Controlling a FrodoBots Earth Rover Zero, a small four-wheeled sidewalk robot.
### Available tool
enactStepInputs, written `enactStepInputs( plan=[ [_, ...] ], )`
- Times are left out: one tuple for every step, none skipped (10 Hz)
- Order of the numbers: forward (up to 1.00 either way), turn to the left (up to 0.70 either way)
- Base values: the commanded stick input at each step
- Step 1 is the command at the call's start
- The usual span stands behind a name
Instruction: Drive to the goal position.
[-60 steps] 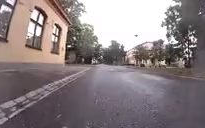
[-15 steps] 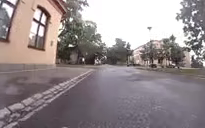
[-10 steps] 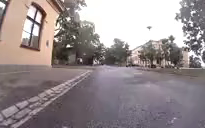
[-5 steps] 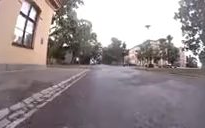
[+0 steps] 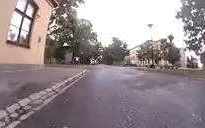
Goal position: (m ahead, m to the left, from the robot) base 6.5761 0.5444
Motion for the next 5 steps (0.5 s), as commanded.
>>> enactStepInputs(
  plan=[
    [0.7,0.0],
    [0.7,0.0],
    [0.7,0.0],
    [0.7,0.0],
    [0.7,0.0]
  ],
)
